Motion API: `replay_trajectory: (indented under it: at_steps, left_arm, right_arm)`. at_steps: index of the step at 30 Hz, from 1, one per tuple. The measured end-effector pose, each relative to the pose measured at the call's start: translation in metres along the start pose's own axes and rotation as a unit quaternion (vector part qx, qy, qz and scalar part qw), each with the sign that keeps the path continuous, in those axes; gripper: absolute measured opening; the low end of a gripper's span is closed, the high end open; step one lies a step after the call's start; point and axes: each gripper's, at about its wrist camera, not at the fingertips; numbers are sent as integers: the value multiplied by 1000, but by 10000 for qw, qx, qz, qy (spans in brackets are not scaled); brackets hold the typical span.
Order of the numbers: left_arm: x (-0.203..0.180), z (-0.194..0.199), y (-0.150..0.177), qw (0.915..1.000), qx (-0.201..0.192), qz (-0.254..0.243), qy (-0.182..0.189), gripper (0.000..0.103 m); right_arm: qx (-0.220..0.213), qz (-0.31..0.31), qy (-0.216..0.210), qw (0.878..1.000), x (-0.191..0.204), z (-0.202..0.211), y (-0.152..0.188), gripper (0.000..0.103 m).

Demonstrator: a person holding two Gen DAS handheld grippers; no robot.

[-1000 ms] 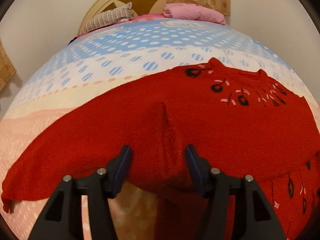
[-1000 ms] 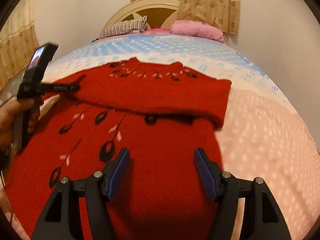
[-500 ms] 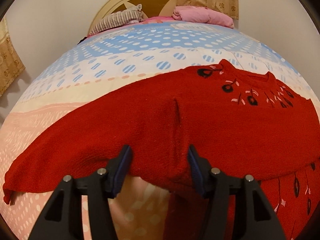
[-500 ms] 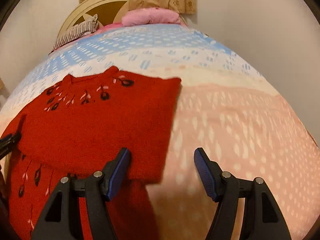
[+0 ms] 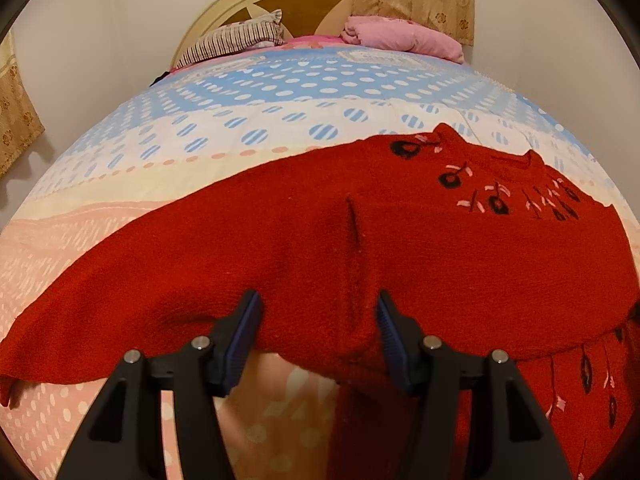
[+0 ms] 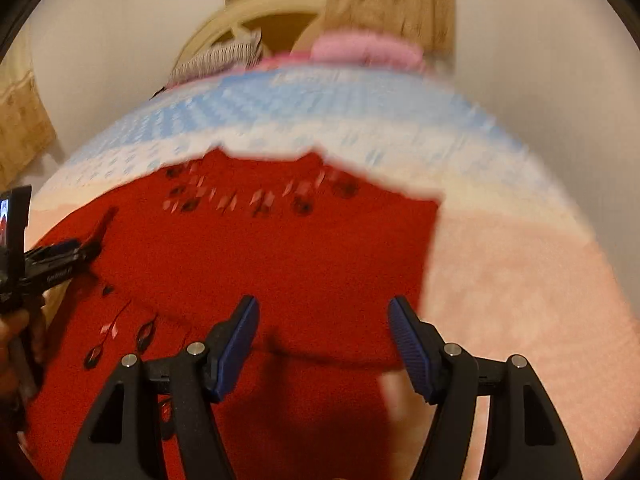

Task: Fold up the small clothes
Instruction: 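Open the right tool to release the sleeve and withdraw it, then move the left tool to the other sleeve cuff and close on it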

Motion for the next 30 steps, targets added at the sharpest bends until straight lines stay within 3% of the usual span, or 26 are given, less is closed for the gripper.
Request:
replay_trajectory:
  at_steps: [3,7,11,16,23,30]
  left_arm:
    - [4,8,3,9999,-27,-46,99,62]
    - [18,25,8,9997,-106,53,191,75]
    - [37,38,20,9996,-282,-2,59,76]
    - [70,47,30,9995,-224,232,22,76]
    - [108,62,35,9983,-309,476,-127,76]
    - [138,63,37,9962,-269,710,-420,76]
  right_arm:
    - [44,368,370,9986,6,0,17,67]
    - [170,546,558,9968,17,13,32,68]
    - [71,388,542,9978,14,17,40,68]
    - [118,279,630,9976,17,21,37,68]
    - [-121,650,309,9973,53,50,31,68]
    - [-71,1147,148,9933,100,43,48,68]
Point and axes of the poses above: each gripper's, at about its wrist camera, not at the fingertips, and z roughly against the way its jaws point, x to its left, y to its underside, and after that the axes turned 12 degrees about z, right-handed
